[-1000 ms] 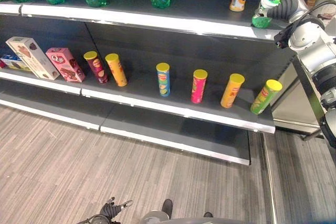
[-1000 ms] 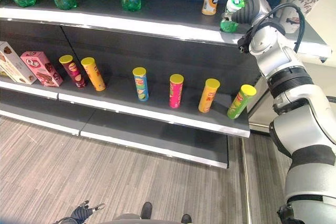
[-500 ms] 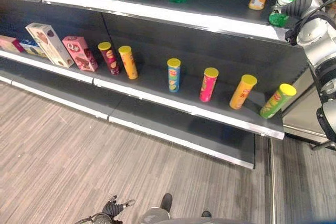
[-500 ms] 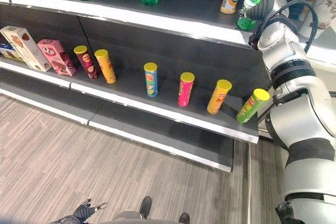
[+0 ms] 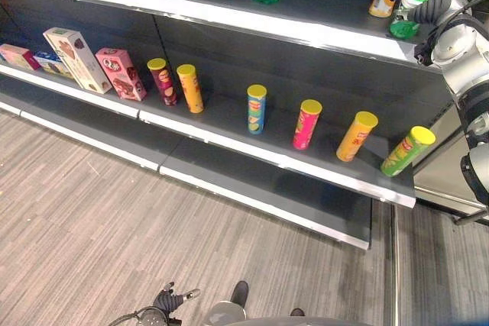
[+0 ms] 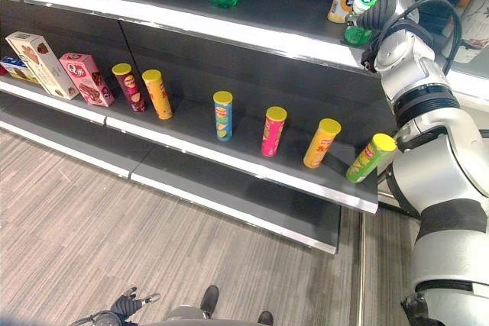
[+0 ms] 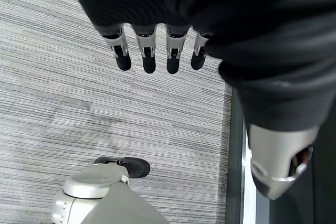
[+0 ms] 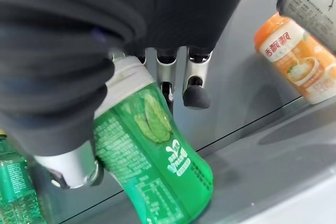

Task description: Put the goods on the table back onto the shelves and tidy them up.

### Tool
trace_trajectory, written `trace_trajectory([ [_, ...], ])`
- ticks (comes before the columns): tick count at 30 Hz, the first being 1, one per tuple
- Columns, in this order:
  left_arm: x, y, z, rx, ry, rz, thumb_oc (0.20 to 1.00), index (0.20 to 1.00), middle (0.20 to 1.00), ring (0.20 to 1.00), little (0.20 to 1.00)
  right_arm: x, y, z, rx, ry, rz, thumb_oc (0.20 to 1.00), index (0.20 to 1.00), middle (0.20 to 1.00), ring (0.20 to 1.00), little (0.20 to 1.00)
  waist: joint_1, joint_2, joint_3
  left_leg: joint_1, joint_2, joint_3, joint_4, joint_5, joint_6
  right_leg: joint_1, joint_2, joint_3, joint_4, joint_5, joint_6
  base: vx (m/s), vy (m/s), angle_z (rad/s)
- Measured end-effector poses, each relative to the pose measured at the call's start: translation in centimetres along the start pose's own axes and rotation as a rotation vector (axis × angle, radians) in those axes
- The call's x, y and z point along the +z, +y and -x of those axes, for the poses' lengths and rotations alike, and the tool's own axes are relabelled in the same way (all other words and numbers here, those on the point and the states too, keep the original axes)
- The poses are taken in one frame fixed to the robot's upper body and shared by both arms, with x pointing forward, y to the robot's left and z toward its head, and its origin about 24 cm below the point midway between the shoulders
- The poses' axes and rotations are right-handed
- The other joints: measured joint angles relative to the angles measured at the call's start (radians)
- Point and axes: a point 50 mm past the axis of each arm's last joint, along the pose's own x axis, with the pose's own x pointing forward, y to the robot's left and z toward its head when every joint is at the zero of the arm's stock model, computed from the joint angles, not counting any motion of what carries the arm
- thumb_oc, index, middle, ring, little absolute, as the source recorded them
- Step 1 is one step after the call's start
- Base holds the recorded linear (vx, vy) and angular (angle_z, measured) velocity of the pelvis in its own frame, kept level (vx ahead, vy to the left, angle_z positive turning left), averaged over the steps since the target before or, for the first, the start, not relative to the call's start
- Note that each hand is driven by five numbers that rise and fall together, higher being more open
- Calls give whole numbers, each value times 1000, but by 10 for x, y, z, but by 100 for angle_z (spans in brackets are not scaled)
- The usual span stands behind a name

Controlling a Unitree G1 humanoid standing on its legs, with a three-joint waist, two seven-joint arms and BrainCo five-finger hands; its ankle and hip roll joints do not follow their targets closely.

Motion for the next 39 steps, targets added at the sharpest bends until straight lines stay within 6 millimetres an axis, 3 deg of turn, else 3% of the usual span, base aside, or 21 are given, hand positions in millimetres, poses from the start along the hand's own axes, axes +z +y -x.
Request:
trace_trajectory([
  [20, 6, 1, -2, 4, -3, -1, 1000, 1000, 1000, 1000, 1000, 5, 8, 0, 50, -8, -3, 200, 200, 200, 200, 200, -9, -20, 3, 15, 3, 29, 0, -2, -1, 4, -1, 27, 0, -3, 4, 1, 3, -3],
  [31, 5, 1, -2, 5, 3, -2, 1000, 1000, 1000, 1000, 1000, 9, 13, 0, 68, -19, -10, 200, 200, 200, 200, 200, -34, -19, 3, 24, 6, 38, 0, -4, -1, 7, -1, 37, 0, -2, 4, -6, 10, -3],
  [32, 5, 1, -2, 5, 5, -2, 1000, 1000, 1000, 1000, 1000, 10, 13, 0, 70, -21, -10, 282, 282, 282, 282, 282, -34, -19, 3, 26, 6, 43, 0, -5, 1, 7, -1, 40, 0, -2, 3, 3, 11, -7],
  [33, 5, 1, -2, 5, 5, -2, 1000, 1000, 1000, 1000, 1000, 10, 13, 0, 70, -21, -11, 589, 589, 589, 589, 589, -34, -19, 3, 26, 6, 45, 0, -5, 1, 7, -1, 43, 0, -2, 3, 6, 13, -11],
  [35, 5, 1, -2, 4, 5, -2, 1000, 1000, 1000, 1000, 1000, 10, 14, 0, 70, -23, -12, 1000, 1000, 1000, 1000, 1000, -34, -19, 3, 29, 7, 56, 0, -5, 3, 6, -1, 54, 0, 0, 1, 4, 9, -11],
  [39, 5, 1, -2, 4, 4, -2, 1000, 1000, 1000, 1000, 1000, 10, 14, 0, 72, -20, -11, 1000, 1000, 1000, 1000, 1000, -39, -16, 4, 30, 7, 57, 0, -5, 4, 5, -1, 57, 0, 1, -1, 1, 6, -3],
])
